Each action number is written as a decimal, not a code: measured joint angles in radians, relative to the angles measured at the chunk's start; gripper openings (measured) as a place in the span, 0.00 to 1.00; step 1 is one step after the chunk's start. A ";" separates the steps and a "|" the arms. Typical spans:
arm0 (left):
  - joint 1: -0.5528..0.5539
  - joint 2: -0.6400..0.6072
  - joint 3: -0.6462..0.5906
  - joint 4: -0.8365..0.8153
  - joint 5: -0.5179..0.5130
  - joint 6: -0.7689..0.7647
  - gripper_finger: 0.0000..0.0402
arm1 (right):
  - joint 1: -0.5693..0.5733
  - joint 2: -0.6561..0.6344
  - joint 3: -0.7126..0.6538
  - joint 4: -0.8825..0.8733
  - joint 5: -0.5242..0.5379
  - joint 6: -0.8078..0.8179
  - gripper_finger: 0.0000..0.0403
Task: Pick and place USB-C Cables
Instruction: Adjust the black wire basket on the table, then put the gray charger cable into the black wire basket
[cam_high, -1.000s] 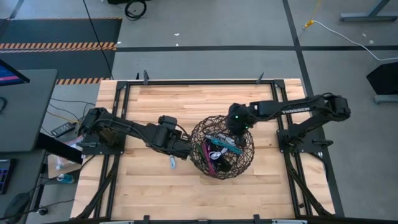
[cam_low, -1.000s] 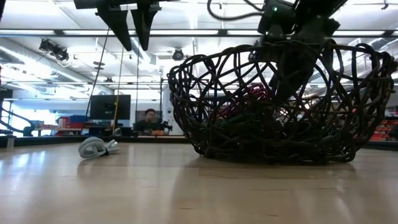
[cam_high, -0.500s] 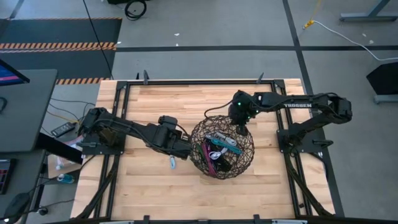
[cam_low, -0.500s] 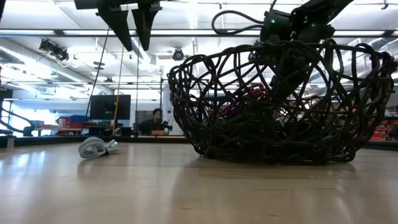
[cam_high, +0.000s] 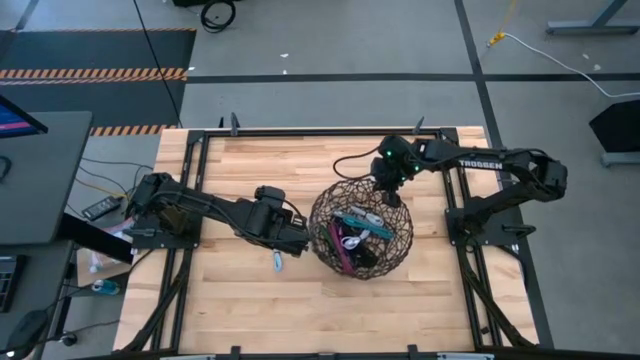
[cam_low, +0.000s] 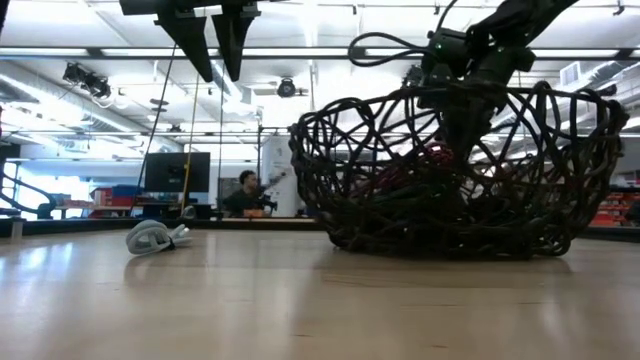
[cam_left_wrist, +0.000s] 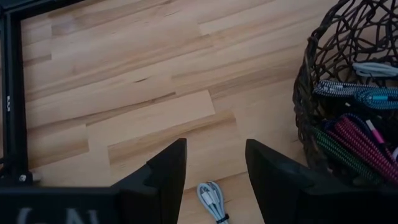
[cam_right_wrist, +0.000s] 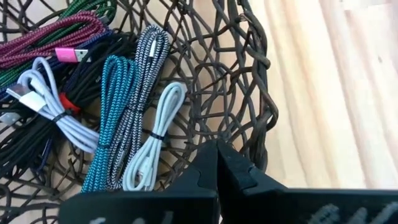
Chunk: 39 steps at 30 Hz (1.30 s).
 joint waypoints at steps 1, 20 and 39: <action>0.000 0.000 0.000 0.000 0.000 0.000 0.43 | -0.006 0.000 0.000 0.000 -0.001 -0.005 0.00; 0.000 0.000 0.000 0.004 0.000 0.040 0.43 | 0.181 -0.244 0.355 0.005 -0.159 0.093 0.00; -0.062 0.008 -0.002 -0.001 0.220 -0.098 0.43 | 0.268 -0.524 0.459 -0.081 -0.095 0.178 0.00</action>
